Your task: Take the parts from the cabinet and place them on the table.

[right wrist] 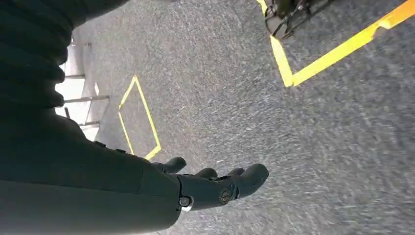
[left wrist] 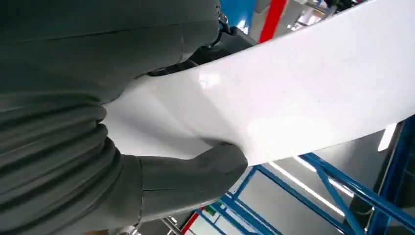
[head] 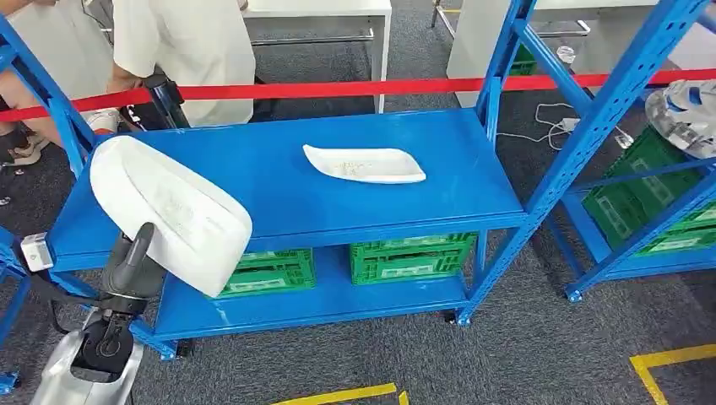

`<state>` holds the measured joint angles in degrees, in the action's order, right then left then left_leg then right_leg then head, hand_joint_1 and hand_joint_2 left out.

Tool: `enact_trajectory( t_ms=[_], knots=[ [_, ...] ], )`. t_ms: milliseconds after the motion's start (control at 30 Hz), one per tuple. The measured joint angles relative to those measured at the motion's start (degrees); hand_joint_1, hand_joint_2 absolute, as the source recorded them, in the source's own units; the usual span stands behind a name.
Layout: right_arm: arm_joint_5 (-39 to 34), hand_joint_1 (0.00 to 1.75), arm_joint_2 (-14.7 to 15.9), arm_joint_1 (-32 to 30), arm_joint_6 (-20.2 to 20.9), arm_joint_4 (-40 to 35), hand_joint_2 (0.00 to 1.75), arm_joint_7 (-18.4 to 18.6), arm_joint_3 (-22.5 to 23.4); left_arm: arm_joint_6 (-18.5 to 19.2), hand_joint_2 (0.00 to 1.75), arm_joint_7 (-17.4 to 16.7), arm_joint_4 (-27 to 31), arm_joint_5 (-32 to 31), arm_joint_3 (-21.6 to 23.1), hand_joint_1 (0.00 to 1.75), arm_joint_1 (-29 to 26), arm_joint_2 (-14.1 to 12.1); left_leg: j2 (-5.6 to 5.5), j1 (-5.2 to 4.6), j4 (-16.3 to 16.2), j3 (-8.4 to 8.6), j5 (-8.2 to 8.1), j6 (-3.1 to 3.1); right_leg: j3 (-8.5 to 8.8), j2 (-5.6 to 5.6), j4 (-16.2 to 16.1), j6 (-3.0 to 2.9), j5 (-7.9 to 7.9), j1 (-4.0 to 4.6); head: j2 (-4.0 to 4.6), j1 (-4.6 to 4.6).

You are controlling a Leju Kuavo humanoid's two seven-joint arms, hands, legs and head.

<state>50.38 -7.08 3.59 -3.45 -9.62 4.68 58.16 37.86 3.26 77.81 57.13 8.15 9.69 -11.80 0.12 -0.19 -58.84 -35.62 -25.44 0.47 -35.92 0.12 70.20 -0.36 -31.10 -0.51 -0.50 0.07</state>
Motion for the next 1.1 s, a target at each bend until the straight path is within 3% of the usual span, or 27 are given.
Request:
enact_trajectory(
  t_ms=[33, 67, 100, 133, 200, 233, 267, 300, 333, 367, 400, 433, 467, 533, 567, 600, 733, 767, 800, 833, 867, 900, 933, 967, 1033, 1067, 1100],
  knots=[
    [0.0, 0.00, 0.0, 0.0, 0.0, 0.0, 1.75, 0.0, 0.0, 0.0, 1.75, 0.0, -0.2, 0.0, 0.0, 1.75, 0.0, 0.0, -0.03, -0.06, -0.3, -0.61, 0.33, -0.11, 3.62, 0.01, -4.9, -0.50, 0.96, 0.23, 0.00, 0.07],
    [0.0, 0.00, 0.1, 0.2, 0.0, 0.0, 1.75, 0.0, 0.0, 0.0, 1.75, 0.1, -0.3, 0.1, 0.0, 1.75, -0.1, 0.1, 0.05, 0.00, -0.6, -0.92, 0.63, -0.31, 6.64, -0.04, -10.0, -1.26, -1.13, 0.61, 0.00, 0.02],
    [0.0, 0.00, 0.1, 0.3, 0.0, 0.0, 1.75, -0.1, 0.0, 0.0, 1.75, 0.1, -0.5, 0.1, -0.1, 1.75, 0.0, 0.0, 0.01, -0.15, -0.7, -1.01, 0.96, -0.71, 7.53, -0.15, -11.1, -0.86, -0.95, 0.71, 0.00, -0.11],
    [-0.1, 0.00, 0.1, 0.3, 0.0, 0.0, 1.75, -0.2, 0.0, 0.0, 1.75, 0.2, -0.7, 0.1, -0.1, 1.75, 0.0, 0.1, 0.13, -0.01, -0.5, -0.83, 1.30, -1.14, 7.22, -0.02, -11.3, -0.94, -0.58, 0.96, 0.00, 0.02],
    [-0.2, 0.00, 0.0, 0.3, 0.0, 0.0, 1.75, -0.7, 0.0, 0.2, 1.75, 0.2, -1.0, 0.1, -0.1, 1.75, 0.1, 0.2, 0.13, 0.16, 0.0, -0.93, 2.40, -1.86, 6.83, -0.02, -11.6, -1.47, 0.15, 1.00, 0.00, 0.04],
    [-0.1, 0.00, -0.1, 0.3, 0.0, 0.0, 1.75, -0.5, 0.0, 0.4, 1.75, 0.3, -1.2, 0.1, -0.2, 1.75, 0.1, 0.0, -0.02, 0.20, -0.3, -1.33, 2.37, -2.19, 6.36, -0.22, -12.3, -1.90, 1.19, 0.28, 0.00, 0.11],
    [0.0, 0.00, -0.1, 0.4, 0.0, 0.0, 1.75, 0.0, 0.0, 0.5, 1.75, 0.4, -1.3, -0.1, -0.3, 1.75, 0.0, 0.0, -0.21, 0.14, -1.4, -2.06, 0.02, -2.51, 5.71, -0.34, -12.4, -2.21, 1.86, 0.27, 0.00, 0.05],
    [0.0, 0.00, -0.1, 0.4, 0.0, 0.0, 1.75, 0.2, 0.1, 0.8, 1.75, 0.5, -1.5, -0.6, -0.4, 1.75, 0.0, -0.1, -0.26, 0.29, -4.2, -2.98, -3.63, -2.79, 4.88, -0.42, -12.5, -2.58, 2.51, 0.20, 0.00, -0.41],
    [-0.2, 0.00, -0.2, 0.4, 0.1, 0.0, 1.75, -0.1, 0.1, 1.2, 1.75, 1.2, -1.6, -1.5, -0.4, 1.75, 0.0, -0.2, -0.23, 0.53, -7.9, -3.73, -6.86, -3.16, 4.11, -0.42, -12.5, -2.53, 3.14, 0.18, 0.00, -0.59],
    [-0.4, 0.00, -0.3, 0.3, 0.2, 0.0, 1.75, -0.5, 0.1, 1.6, 1.75, 2.0, -1.6, -2.5, -0.4, 1.75, -0.3, -0.3, -0.23, 0.74, -11.7, -4.38, -9.25, -3.44, 3.36, -0.43, -12.4, -2.48, 3.80, 0.18, 0.00, -0.63],
    [-0.5, 0.00, -0.5, 0.3, 0.2, 0.0, 1.75, -0.9, 0.2, 2.2, 1.75, 3.0, -1.5, -3.3, -0.4, 1.75, -0.7, -0.5, -0.22, 0.90, -15.2, -4.72, -10.26, -3.74, 2.48, -0.44, -12.3, -2.38, 4.52, 0.14, 0.00, -0.70],
    [-0.5, 0.00, -0.6, 0.3, 0.2, 0.0, 1.75, -0.8, 0.2, 2.6, 1.75, 3.9, -1.4, -4.1, -0.5, 1.75, -1.1, -0.6, -0.22, 1.03, -16.5, -4.19, -9.25, -3.94, 1.53, -0.45, -12.2, -2.22, 5.18, 0.05, 0.00, -0.72],
    [-0.4, 0.00, -0.7, 0.2, 0.2, 0.0, 1.75, -0.4, 0.2, 2.9, 1.75, 4.4, -1.1, -4.5, -0.5, 1.75, -1.4, -0.7, -0.22, 1.18, -15.5, -2.68, -7.31, -4.09, 0.65, -0.45, -12.1, -1.98, 5.75, -0.06, 0.00, -0.77],
    [-0.3, 0.00, -0.9, 0.2, 0.1, 0.0, 1.75, 0.4, 0.2, 3.2, 1.75, 4.8, -0.2, -5.0, -0.5, 1.75, -1.7, -0.8, -0.21, 1.47, -7.7, 3.35, -3.85, -4.37, -0.99, -0.52, -11.5, -1.34, 6.71, -0.41, 0.00, -0.76],
    [-0.3, 0.00, -0.9, 0.3, 0.0, 0.0, 1.75, 0.4, 0.2, 3.3, 1.75, 4.8, 0.1, -5.1, -0.5, 1.75, -1.7, -0.8, -0.27, 1.74, -1.8, 7.29, -5.42, -4.63, -1.45, -0.55, -11.0, -0.87, 7.10, -0.38, 0.00, -0.83],
    [-0.3, 0.00, -1.0, 0.3, 0.0, 0.0, 1.75, 0.4, 0.2, 3.3, 1.75, 4.9, 0.5, -5.2, -0.5, 1.75, -1.7, -0.8, -0.46, 1.13, 1.5, 9.61, -6.96, -4.28, -1.84, -0.47, -10.8, -0.48, 7.41, -0.23, 0.00, -1.01],
    [-1.9, 0.00, -1.2, 0.0, -0.2, 0.0, 1.75, -1.0, 0.7, 3.9, 1.75, 6.1, 1.4, -6.4, -0.6, 1.75, -2.7, -0.8, -0.27, 0.86, 1.1, 7.60, -5.48, -1.53, -2.08, -0.46, -11.6, 1.12, 9.45, -0.41, 0.00, -0.72],
    [-2.2, 0.00, -1.3, 0.0, -0.3, 0.0, 1.75, -1.1, 1.0, 4.1, 1.75, 6.2, 1.8, -6.8, -0.6, 1.75, -2.6, -0.7, 0.11, 1.03, 1.1, 6.59, -4.66, -0.78, -2.84, -0.38, -10.5, 1.39, 7.29, -0.53, 0.00, -0.61],
    [-2.2, 0.00, -1.5, 0.0, -0.4, 0.0, 1.75, -0.8, 1.2, 4.1, 1.75, 6.1, 2.0, -7.2, -0.6, 1.75, -2.6, -0.5, 0.06, 0.98, 1.1, 5.80, -3.98, -0.33, -3.78, -0.37, -8.3, 1.42, 3.80, -0.52, 0.00, -0.35],
    [-2.2, 0.00, -1.6, 0.0, -0.4, 0.0, 1.75, -0.3, 1.4, 3.7, 1.75, 5.8, 2.5, -7.9, -0.6, 1.75, -2.6, -0.2, 0.01, 0.95, 1.1, 4.82, -3.17, -0.15, -4.95, -0.32, -3.9, 1.47, -0.72, -0.42, 0.00, -0.13],
    [-2.1, 0.00, -1.9, 0.0, -0.3, 0.0, 1.75, -0.1, 1.5, 3.1, 1.75, 5.7, 2.9, -8.6, -0.6, 1.75, -2.9, 0.2, 0.01, 0.84, 1.0, 4.21, -2.48, -0.07, -5.92, -0.23, 0.4, 1.52, -3.55, -0.34, 0.00, 0.09],
    [-2.0, 0.00, -1.9, 0.0, -0.1, 0.0, 1.75, -0.1, 1.6, 2.8, 1.75, 6.0, 3.4, -9.3, -0.7, 1.75, -3.8, 0.3, 0.02, 0.63, 0.9, 3.21, -1.70, -0.06, -6.57, -0.22, 4.4, 1.46, -4.98, -0.29, 0.00, 0.20],
    [-1.7, 0.00, -2.1, 0.0, 0.1, 0.0, 1.75, -0.6, 1.6, 2.8, 1.75, 6.7, 4.2, -10.0, -1.1, 1.75, -5.2, 0.7, 0.11, 0.43, 0.8, 2.24, -1.02, -0.09, -6.28, -0.22, 6.6, 1.29, -4.29, -0.23, 0.00, 0.33],
    [-1.3, 0.00, -2.1, -0.1, 0.2, 0.0, 1.75, -1.0, 1.6, 2.8, 1.75, 7.3, 5.2, -10.5, -1.7, 1.75, -6.7, 0.7, 0.38, 0.30, 0.6, 1.43, -0.55, -0.12, -5.07, -0.22, 6.5, 1.07, -2.46, -0.12, 0.00, 0.31],
    [0.0, 0.00, -2.2, -0.2, 0.4, 0.0, 1.75, -0.7, 1.5, 3.4, 1.75, 7.8, 7.2, -10.7, -3.6, 1.75, -9.7, 0.8, 0.65, 0.05, 0.1, -0.24, 0.32, -0.30, 0.97, -0.18, 0.0, 0.20, 1.49, 0.28, 0.00, 0.35],
    [0.6, 0.00, -2.2, -0.2, 0.5, 0.0, 1.75, -0.5, 1.5, 3.4, 1.75, 7.8, 8.0, -10.7, -4.7, 1.75, -10.9, 0.9, 0.66, 0.02, -0.2, -0.83, 0.78, -0.43, 5.55, 0.06, -5.8, -0.51, 1.11, 0.68, 0.00, 0.37],
    [0.9, 0.00, -2.1, -0.2, 0.7, 0.0, 1.75, -0.5, 1.4, 3.5, 1.75, 7.7, 8.8, -10.5, -5.8, 1.75, -12.0, 1.1, 0.64, -0.31, -0.4, -1.22, 1.09, -0.71, 8.72, 0.14, -11.0, -1.09, -1.46, 0.90, 0.00, 0.35]
  ],
)
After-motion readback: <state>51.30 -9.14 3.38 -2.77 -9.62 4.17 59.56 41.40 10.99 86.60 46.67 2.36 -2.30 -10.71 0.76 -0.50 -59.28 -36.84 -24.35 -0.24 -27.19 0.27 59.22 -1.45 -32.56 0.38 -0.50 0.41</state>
